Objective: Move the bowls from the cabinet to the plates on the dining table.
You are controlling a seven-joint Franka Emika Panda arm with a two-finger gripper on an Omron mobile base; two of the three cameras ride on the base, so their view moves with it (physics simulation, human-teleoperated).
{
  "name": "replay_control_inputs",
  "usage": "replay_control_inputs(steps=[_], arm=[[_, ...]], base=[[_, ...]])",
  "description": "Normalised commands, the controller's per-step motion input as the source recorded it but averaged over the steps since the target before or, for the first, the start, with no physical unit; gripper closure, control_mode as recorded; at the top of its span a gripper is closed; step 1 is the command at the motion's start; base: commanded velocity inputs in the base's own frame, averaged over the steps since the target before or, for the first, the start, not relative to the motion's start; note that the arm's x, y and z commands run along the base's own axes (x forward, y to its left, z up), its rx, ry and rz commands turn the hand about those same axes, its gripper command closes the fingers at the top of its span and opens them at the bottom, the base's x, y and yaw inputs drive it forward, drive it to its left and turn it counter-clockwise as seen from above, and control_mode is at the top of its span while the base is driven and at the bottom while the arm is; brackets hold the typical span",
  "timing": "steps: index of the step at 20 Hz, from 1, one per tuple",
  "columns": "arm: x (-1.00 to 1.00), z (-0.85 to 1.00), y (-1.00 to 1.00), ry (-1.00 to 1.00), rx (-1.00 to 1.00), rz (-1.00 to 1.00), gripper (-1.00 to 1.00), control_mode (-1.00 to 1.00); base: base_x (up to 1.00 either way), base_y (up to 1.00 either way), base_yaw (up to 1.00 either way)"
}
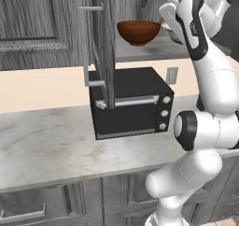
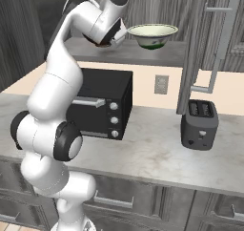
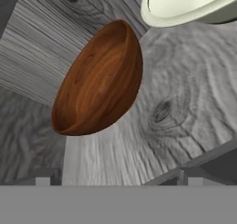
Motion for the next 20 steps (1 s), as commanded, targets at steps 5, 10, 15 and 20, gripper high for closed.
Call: replay_control_inputs(steps=[5, 10, 15, 20], arm=[[0.25, 0.0, 0.0, 0.0, 0.0, 0.0, -1.0, -1.0], [0.27, -0.01, 0.0, 0.0, 0.0, 0.0, -1.0, -1.0], [0.32, -0.03, 0.0, 0.0, 0.0, 0.0, -1.0, -1.0], [0.34, -0.03, 0.02, 0.0, 0.0, 0.0, -1.0, -1.0]], base=[[0.0, 0.0, 0.0], [0.0, 0.0, 0.0], [0.0, 0.0, 0.0], [0.0, 0.0, 0.0]])
